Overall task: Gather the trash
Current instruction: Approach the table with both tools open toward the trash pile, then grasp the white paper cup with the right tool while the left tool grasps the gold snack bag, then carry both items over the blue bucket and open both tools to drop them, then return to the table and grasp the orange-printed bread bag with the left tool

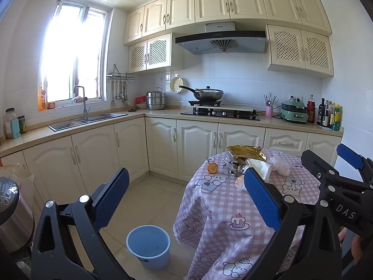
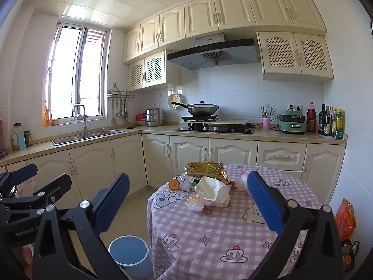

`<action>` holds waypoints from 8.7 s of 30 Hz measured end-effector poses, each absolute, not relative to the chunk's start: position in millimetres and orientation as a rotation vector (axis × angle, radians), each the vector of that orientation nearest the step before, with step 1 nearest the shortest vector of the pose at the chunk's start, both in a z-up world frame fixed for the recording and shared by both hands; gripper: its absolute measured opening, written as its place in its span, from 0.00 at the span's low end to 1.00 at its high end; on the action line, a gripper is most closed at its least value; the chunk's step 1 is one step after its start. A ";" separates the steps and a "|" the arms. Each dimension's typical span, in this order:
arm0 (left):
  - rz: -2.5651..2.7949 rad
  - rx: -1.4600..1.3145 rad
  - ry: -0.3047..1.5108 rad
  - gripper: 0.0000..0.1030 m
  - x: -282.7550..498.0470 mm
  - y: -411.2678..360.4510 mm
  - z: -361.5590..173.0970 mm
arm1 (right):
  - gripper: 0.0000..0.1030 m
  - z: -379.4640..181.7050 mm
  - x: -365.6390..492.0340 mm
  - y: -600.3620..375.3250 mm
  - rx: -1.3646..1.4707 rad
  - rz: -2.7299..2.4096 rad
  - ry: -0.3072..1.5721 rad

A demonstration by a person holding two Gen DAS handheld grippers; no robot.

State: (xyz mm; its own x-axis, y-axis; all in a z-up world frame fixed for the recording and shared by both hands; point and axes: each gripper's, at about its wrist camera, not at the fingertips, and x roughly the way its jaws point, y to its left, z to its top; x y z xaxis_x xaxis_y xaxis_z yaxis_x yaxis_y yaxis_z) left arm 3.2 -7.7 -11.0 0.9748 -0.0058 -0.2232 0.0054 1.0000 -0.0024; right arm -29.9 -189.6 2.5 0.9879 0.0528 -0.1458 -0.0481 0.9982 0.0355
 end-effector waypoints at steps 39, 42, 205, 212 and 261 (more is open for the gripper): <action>-0.006 0.018 0.245 0.93 4.1 -7.3 -8.6 | 0.96 4.1 -30.5 -194.2 0.041 0.022 0.151; -0.005 0.020 0.250 0.93 5.1 -6.2 -9.1 | 0.96 3.7 -28.4 -193.5 0.041 0.025 0.155; 0.167 -0.285 0.583 0.03 229.0 125.1 -83.6 | 0.43 -71.3 288.4 -45.9 0.154 0.428 0.561; 0.283 -0.315 0.742 0.03 264.3 176.9 -149.7 | 0.43 -140.5 338.1 39.3 0.072 0.491 0.731; 0.294 -0.395 0.811 0.57 290.6 211.2 -192.4 | 0.49 -215.1 382.7 92.3 0.079 0.526 0.860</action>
State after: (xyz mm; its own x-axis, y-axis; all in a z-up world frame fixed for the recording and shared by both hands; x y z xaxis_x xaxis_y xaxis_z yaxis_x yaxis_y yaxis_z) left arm 290.6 211.2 -192.4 0.6552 0.1031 -0.7484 -0.3999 0.8878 -0.2278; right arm 382.7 92.3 -215.1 0.5340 0.4721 -0.7014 -0.4094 0.8702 0.2740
